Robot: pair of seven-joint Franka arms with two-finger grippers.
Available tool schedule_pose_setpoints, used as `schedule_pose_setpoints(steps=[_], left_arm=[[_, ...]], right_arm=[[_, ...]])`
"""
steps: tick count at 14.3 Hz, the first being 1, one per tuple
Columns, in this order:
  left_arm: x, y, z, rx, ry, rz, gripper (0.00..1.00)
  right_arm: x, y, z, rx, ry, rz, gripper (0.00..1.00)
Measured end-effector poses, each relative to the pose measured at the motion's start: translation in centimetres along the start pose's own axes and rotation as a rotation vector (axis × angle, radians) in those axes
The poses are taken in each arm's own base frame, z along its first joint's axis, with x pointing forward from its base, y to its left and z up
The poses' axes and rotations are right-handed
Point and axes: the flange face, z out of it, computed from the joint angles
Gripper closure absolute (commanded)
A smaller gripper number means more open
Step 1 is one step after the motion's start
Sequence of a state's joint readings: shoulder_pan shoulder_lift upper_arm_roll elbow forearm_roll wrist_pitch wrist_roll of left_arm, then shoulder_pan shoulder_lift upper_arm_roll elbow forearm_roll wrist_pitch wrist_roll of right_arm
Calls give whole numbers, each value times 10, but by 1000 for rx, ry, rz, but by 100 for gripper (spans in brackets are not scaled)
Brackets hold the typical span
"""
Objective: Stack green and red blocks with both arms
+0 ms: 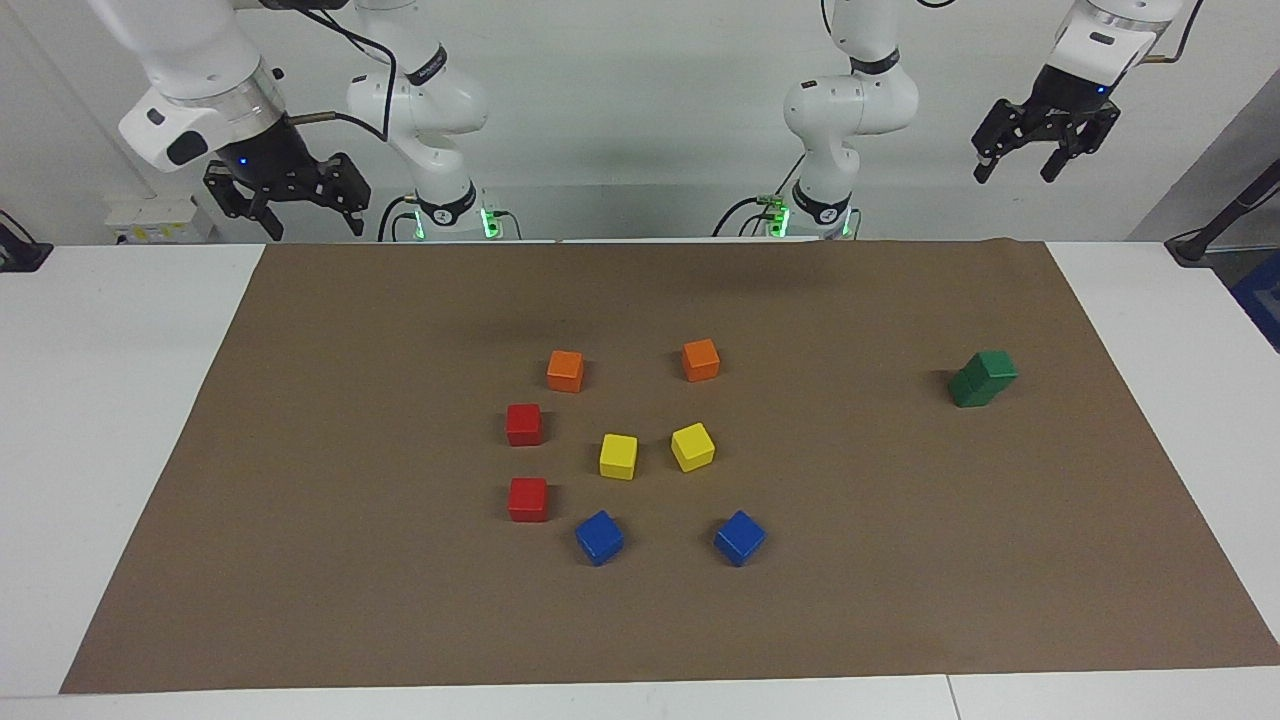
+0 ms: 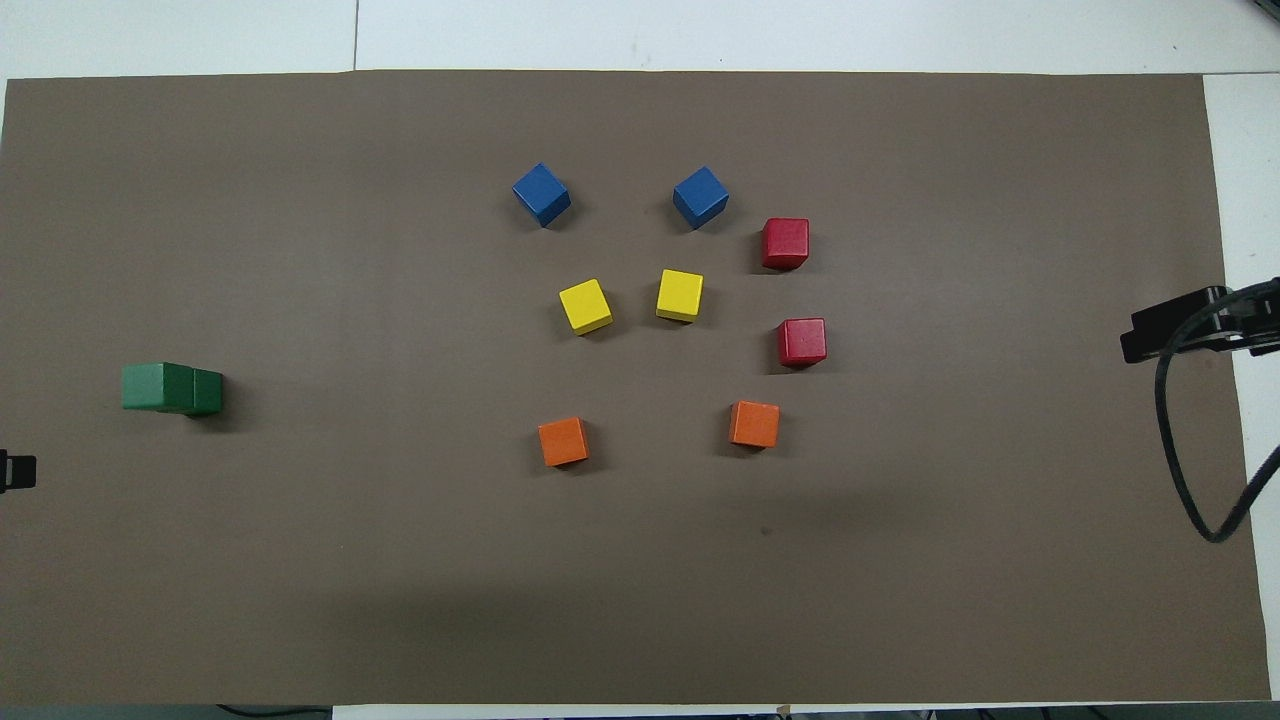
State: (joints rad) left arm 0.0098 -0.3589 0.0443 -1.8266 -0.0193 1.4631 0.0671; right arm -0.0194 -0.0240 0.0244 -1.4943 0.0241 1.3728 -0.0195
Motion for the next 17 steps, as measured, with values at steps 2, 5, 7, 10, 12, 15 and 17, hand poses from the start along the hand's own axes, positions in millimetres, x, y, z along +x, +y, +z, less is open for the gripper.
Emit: schedule_pose_setpoints(steps=[2, 5, 7, 10, 12, 15, 17], left_arm=[[-4, 0, 2, -2, -30, 0, 0], [-8, 1, 0, -3, -35, 0, 0], [-9, 1, -1, -3, -32, 0, 0], [-9, 1, -2, -2, -31, 2, 0], [-9, 5, -2, 0, -31, 8, 0], [-9, 8, -2, 3, -31, 14, 0], [-9, 8, -2, 3, -31, 14, 0]], right_arm=[[0, 0, 0, 0, 0, 0, 0], [0, 0, 0, 0, 0, 0, 0], [0, 0, 0, 0, 0, 0, 0], [0, 0, 0, 0, 0, 0, 0], [0, 0, 0, 0, 0, 0, 0], [0, 0, 0, 0, 0, 0, 0], [0, 0, 0, 0, 0, 0, 0]])
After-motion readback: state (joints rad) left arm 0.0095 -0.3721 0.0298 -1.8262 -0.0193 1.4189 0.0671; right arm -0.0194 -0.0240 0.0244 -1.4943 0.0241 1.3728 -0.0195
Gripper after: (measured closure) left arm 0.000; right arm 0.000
